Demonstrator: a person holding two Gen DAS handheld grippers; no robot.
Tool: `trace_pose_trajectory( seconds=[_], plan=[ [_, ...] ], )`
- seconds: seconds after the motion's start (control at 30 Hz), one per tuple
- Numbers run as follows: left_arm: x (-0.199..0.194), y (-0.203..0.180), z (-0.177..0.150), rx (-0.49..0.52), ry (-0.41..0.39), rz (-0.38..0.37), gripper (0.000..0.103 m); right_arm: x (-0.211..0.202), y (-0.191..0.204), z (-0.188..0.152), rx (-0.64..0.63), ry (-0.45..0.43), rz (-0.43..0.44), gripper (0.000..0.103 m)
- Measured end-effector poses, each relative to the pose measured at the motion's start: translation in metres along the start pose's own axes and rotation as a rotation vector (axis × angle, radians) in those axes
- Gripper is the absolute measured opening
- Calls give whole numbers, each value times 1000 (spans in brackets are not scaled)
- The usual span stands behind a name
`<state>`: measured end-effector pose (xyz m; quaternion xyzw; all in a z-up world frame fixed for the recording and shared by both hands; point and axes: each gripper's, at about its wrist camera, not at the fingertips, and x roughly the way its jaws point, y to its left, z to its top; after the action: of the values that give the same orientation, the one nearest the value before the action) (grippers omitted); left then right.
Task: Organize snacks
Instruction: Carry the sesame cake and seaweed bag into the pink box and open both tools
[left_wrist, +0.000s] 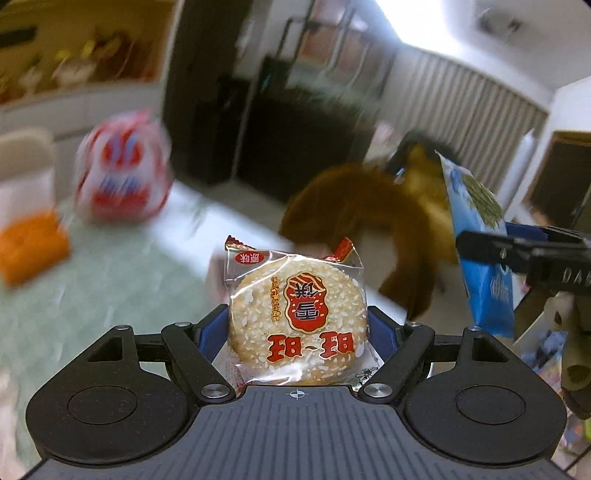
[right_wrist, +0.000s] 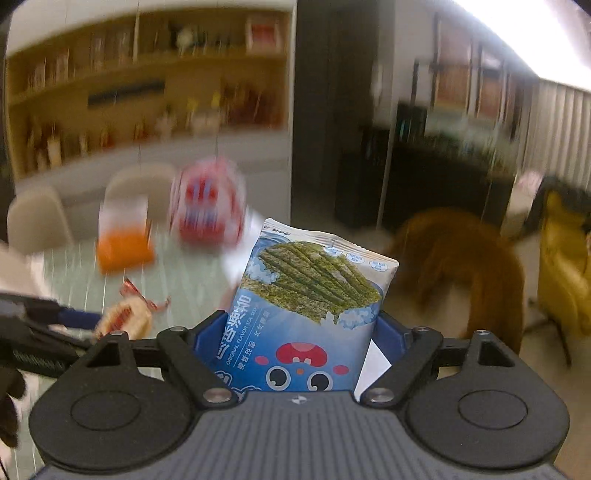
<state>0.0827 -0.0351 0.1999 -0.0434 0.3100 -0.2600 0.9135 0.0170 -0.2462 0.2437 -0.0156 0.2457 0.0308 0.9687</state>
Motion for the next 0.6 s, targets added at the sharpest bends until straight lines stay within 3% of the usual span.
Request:
trace_pose_trajectory(
  seconds=[0.1,0.23,0.33,0.47,0.6],
  plan=[
    [44,4,30,-13,2,-41,84,10,-21,41,38,-66,-11,84],
    [125,24,25,-77,62,-104,84,37,-37,54,80,-50,-44,84],
    [193,41,-1,-68,213,-53,82,70,-42,46,98,13,-52,84],
    [190,69,-11,-185,161,-115,78,110,-42,26,103,109,-53,85],
    [167,106,-9,-305,89,-111,78,153,-34,5,132,169,-15,85]
  ],
)
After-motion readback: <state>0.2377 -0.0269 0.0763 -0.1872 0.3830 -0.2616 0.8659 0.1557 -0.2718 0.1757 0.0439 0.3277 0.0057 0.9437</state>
